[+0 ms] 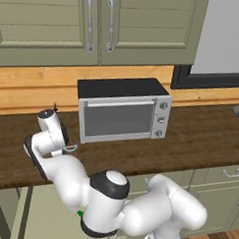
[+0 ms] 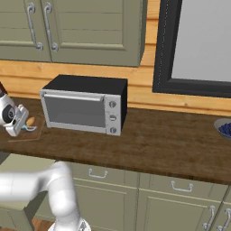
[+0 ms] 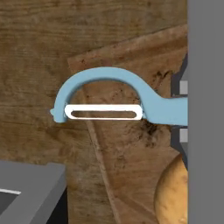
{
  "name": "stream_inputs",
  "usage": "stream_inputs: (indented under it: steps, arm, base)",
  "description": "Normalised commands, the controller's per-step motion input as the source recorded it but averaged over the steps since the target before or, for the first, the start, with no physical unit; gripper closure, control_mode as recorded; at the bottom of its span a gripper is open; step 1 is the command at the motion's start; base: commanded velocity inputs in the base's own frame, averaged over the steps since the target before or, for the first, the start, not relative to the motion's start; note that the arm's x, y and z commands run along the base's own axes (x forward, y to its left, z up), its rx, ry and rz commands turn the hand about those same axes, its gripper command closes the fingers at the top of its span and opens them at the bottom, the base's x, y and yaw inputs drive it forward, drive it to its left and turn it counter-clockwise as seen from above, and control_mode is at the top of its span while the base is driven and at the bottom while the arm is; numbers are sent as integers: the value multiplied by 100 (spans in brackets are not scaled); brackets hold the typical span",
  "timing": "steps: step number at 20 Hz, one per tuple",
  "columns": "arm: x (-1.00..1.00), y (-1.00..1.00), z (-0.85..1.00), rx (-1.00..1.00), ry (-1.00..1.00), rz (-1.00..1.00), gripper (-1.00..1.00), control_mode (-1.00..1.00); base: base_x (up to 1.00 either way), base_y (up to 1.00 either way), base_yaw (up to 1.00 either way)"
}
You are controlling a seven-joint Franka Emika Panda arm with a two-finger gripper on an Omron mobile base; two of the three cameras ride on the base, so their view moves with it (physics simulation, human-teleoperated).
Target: Place the appropriate cutting tool for cutting the potato skin on the cutting board.
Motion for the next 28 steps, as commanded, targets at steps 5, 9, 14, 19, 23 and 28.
stream_inputs:
  steps: [5, 9, 14, 19, 23, 28]
  arm:
    - [23, 0, -26, 0, 0, 0, 100, -100]
    - [24, 3, -21, 0, 0, 0, 100, -100]
    - [25, 5, -25, 0, 0, 0, 100, -100]
    - [27, 5, -28, 0, 0, 0, 100, -100]
    - [15, 1, -30, 0, 0, 0, 100, -100]
    - [0, 0, -27, 0, -1, 0, -100, -100]
  base:
    - [0, 0, 0]
    - [0, 0, 0]
    - [0, 0, 0]
    - [0, 0, 0]
    - [0, 0, 0]
    - [0, 0, 0]
